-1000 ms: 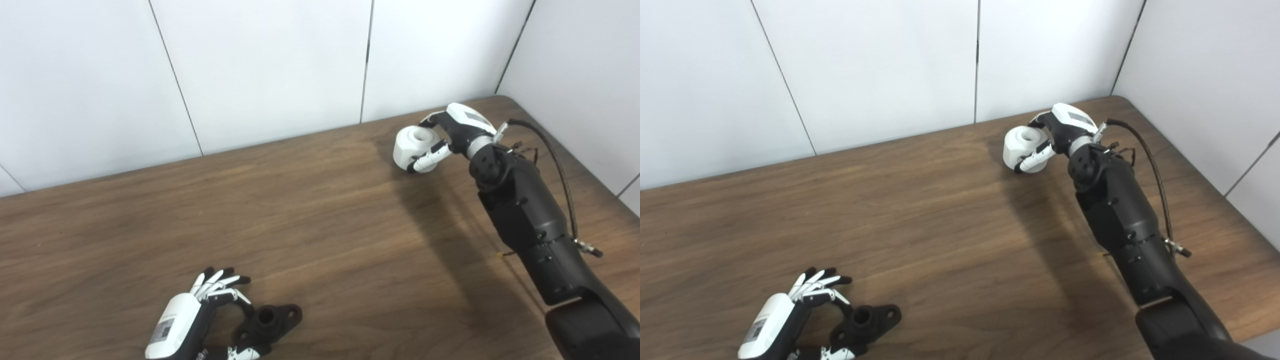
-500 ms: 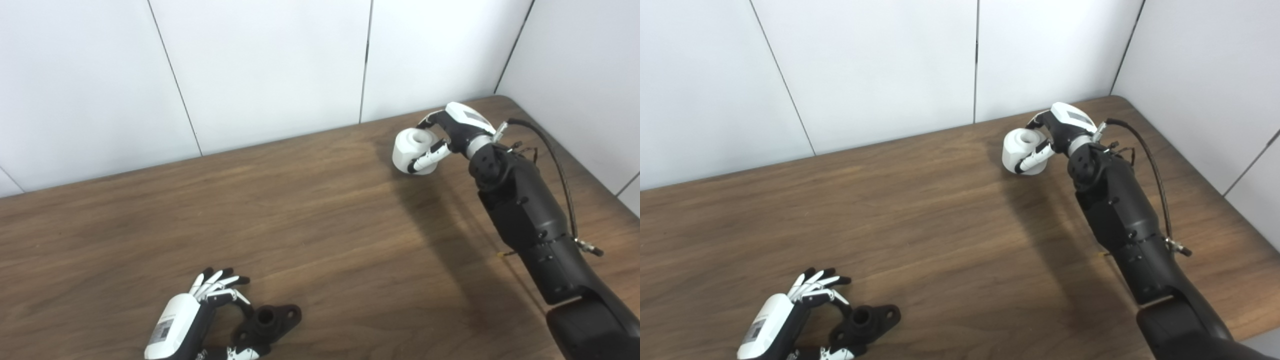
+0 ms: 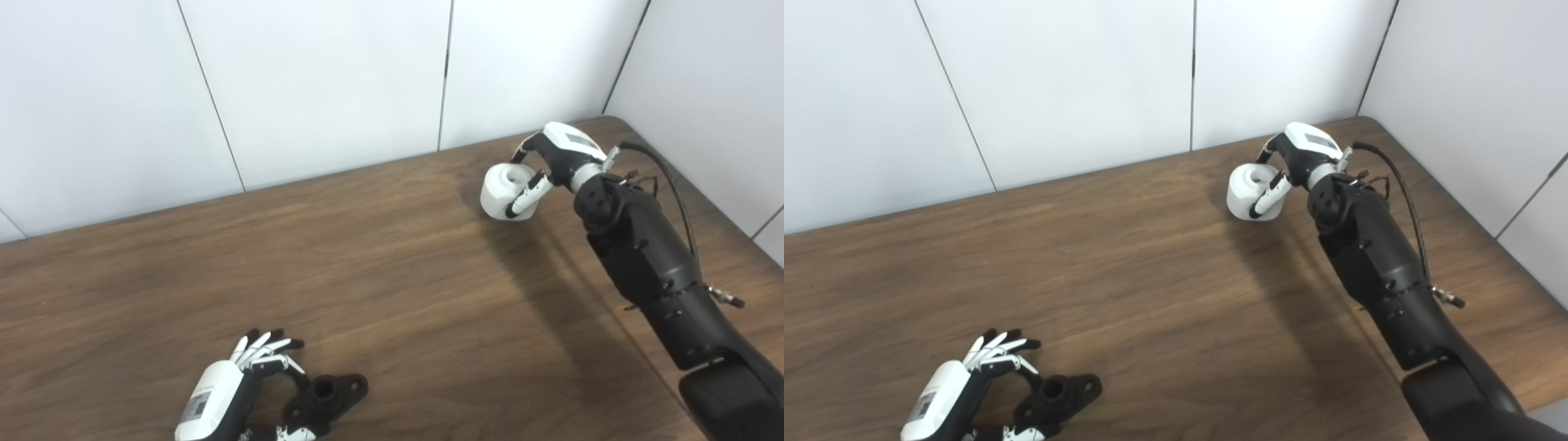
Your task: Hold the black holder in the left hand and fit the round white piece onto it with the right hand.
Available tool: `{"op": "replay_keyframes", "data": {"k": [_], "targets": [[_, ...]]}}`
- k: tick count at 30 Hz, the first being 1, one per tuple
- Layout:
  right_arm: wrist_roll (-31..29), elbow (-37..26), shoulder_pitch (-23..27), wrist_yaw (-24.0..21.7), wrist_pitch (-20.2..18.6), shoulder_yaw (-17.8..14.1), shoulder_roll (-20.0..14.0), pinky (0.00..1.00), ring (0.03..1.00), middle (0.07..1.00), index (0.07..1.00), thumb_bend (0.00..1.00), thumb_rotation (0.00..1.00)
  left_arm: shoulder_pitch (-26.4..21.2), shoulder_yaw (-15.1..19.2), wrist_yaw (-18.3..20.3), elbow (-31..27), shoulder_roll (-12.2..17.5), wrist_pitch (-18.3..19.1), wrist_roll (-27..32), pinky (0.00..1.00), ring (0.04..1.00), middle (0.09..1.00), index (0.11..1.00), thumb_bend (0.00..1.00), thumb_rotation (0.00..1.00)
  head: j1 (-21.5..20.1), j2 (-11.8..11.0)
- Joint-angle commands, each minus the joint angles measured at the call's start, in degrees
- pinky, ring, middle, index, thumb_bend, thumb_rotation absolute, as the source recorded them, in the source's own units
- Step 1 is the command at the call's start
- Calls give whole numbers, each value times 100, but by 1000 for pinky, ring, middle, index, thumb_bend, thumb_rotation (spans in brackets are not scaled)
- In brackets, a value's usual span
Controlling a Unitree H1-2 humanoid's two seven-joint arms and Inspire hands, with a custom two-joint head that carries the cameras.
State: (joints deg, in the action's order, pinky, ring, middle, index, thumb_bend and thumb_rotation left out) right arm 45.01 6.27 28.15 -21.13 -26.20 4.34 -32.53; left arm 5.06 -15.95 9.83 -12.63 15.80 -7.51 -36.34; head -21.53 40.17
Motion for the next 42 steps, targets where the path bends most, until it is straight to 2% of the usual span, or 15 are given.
{"op": "replay_keyframes", "data": {"k": [1, 13, 24, 33, 42], "targets": [[-18, -147, 182, 190, 157, -4, -241, 838, 952, 859, 490, 516, 143, 62, 32, 133, -48, 99, 244, -107, 1000, 918, 824, 485, 521, 46, 0, 1], [-169, -248, 158, 246, 242, 106, -365, 850, 944, 851, 490, 518, 143, 27, -6, 46, 53, 46, 191, -163, 1000, 916, 820, 485, 521, 47, 130, 2], [-95, -1723, 23, -555, 57, 471, -547, 953, 929, 839, 489, 520, 143, 9, -88, -42, 146, -33, 125, -220, 1000, 915, 817, 485, 522, 49, 664, 173], [18, -2983, 108, -1366, -57, 772, -119, 956, 922, 837, 487, 521, 145, 38, -163, -7, 35, -104, 233, -302, 1000, 927, 826, 485, 522, 50, 980, 380], [119, -3883, -88, -1840, 81, 1071, 298, 944, 925, 845, 484, 523, 145, 20, -265, 69, -111, -197, 451, -438, 1000, 929, 829, 485, 523, 51, 1347, 569]]}}
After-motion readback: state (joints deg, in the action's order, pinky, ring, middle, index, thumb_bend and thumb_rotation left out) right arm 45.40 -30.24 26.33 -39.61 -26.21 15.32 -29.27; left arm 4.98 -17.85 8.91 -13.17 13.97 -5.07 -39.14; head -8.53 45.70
